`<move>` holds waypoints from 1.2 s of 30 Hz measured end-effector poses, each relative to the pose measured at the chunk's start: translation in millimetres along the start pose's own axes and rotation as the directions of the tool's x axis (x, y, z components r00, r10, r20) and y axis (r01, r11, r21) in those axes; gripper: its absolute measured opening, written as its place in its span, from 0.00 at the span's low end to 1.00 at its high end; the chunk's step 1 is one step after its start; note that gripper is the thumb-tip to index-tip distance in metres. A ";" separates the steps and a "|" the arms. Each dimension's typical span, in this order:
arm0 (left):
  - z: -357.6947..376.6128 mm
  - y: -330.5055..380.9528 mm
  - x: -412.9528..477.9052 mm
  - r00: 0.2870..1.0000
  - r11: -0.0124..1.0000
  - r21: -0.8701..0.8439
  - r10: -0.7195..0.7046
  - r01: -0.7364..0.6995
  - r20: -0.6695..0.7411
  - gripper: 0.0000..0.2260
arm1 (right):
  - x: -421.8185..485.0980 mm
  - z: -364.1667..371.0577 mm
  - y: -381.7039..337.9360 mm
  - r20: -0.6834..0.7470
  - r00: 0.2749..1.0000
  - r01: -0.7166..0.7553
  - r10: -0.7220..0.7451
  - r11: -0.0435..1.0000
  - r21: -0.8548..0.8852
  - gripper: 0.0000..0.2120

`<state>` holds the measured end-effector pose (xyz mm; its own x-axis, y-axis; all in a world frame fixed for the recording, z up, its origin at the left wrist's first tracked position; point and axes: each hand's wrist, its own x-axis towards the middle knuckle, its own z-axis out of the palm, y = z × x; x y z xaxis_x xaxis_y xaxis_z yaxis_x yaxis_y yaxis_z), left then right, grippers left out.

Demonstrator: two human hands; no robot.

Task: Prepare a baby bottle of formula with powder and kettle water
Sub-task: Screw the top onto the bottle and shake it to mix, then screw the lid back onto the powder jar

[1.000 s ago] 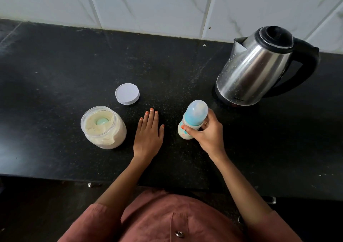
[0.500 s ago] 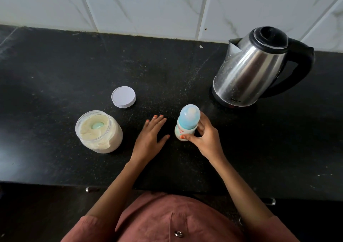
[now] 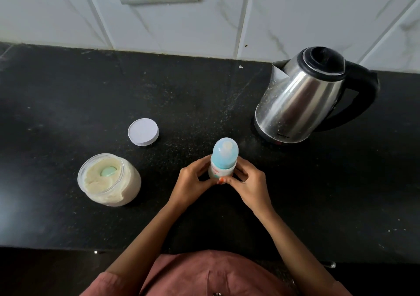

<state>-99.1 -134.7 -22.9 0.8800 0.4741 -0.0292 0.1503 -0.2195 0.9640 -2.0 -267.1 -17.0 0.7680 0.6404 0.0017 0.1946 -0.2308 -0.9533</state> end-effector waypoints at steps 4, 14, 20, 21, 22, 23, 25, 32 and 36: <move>-1.7 8.2 22.9 0.999 0.999 -0.052 -0.008 0.007 -0.036 0.31 | 27.6 -1.3 -5.4 0.003 1.000 -0.020 0.020 0.999 0.034 0.29; -8.9 8.6 85.8 0.987 0.996 -0.094 -0.016 0.001 -0.159 0.27 | 104.3 7.9 -12.0 0.022 1.000 0.022 -0.022 1.000 0.011 0.28; -9.3 6.6 102.8 0.987 0.997 -0.071 -0.036 0.026 -0.159 0.27 | 121.5 7.2 -7.0 0.022 0.999 0.034 -0.033 0.999 -0.012 0.27; -9.4 6.6 104.5 0.987 0.998 -0.064 -0.037 0.027 -0.157 0.27 | 123.2 7.2 -6.4 0.020 0.999 0.034 -0.033 0.999 -0.013 0.27; -9.6 6.3 105.9 0.987 0.998 -0.055 -0.036 0.028 -0.155 0.27 | 124.8 7.4 -5.8 0.020 0.999 0.030 -0.030 1.000 -0.010 0.27; -10.1 5.4 106.9 0.988 0.998 -0.048 -0.036 0.029 -0.151 0.27 | 126.0 7.6 -5.1 0.023 0.999 0.023 -0.023 1.000 -0.005 0.27; -10.8 2.8 107.8 0.988 0.998 -0.041 -0.045 0.039 -0.148 0.27 | 127.1 8.0 -3.8 0.032 0.999 0.015 -0.015 1.000 -0.004 0.28; -14.1 -1.4 108.4 0.989 0.997 -0.023 -0.071 0.069 -0.131 0.29 | 125.9 7.3 -2.1 0.067 0.998 0.021 -0.017 0.998 -0.067 0.28; -15.6 -1.7 101.3 0.987 0.997 -0.006 -0.074 0.074 -0.145 0.30 | 119.3 5.6 -2.8 0.059 0.998 0.033 -0.026 0.992 -0.122 0.27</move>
<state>-17.2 -73.0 -23.4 0.7919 0.6075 -0.0618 0.2121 -0.1788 0.9608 85.7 -185.9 -15.7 0.7254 0.6883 0.0085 0.2925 -0.2971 -0.9089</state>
